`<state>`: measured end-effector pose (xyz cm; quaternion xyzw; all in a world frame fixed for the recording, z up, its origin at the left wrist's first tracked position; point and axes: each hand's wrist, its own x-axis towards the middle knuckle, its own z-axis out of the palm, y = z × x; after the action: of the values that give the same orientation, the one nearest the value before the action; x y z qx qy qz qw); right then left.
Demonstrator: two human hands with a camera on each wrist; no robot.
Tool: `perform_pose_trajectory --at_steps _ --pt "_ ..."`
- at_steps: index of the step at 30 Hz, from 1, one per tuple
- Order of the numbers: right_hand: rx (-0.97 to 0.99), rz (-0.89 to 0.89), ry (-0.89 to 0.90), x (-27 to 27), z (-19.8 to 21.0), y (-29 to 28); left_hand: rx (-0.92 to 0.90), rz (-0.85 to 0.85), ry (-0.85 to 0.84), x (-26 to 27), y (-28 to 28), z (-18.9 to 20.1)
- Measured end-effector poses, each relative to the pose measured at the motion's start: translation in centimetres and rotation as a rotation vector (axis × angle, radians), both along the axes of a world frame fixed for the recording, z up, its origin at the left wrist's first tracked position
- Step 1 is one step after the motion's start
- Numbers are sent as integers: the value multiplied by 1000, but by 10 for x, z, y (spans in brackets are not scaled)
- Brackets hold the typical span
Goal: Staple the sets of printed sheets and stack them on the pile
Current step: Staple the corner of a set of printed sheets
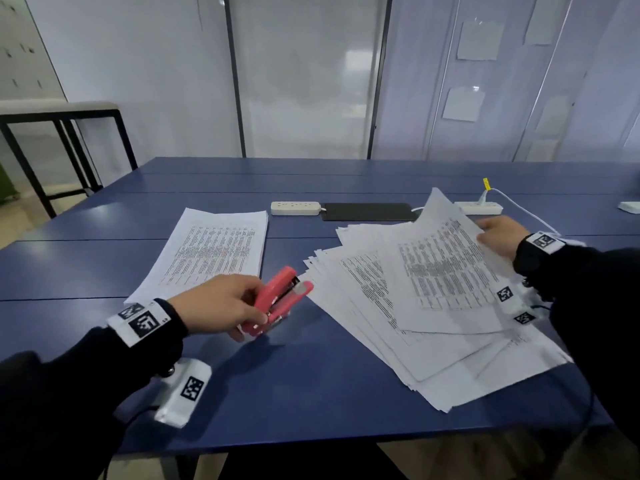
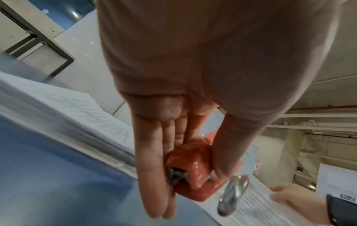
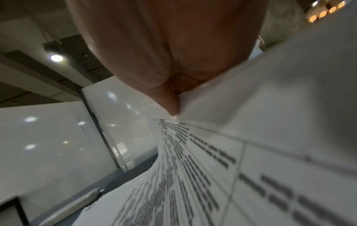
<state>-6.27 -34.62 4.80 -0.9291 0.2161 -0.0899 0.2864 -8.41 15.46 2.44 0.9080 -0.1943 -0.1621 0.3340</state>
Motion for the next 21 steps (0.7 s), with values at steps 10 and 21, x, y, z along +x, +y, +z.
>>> perform_pose_trajectory --at_steps 10,21 --pt "263 237 15 -7 52 3 -24 -47 201 8 -50 -1" --pt "-441 542 269 12 -12 93 203 -20 -22 -7 7 24"
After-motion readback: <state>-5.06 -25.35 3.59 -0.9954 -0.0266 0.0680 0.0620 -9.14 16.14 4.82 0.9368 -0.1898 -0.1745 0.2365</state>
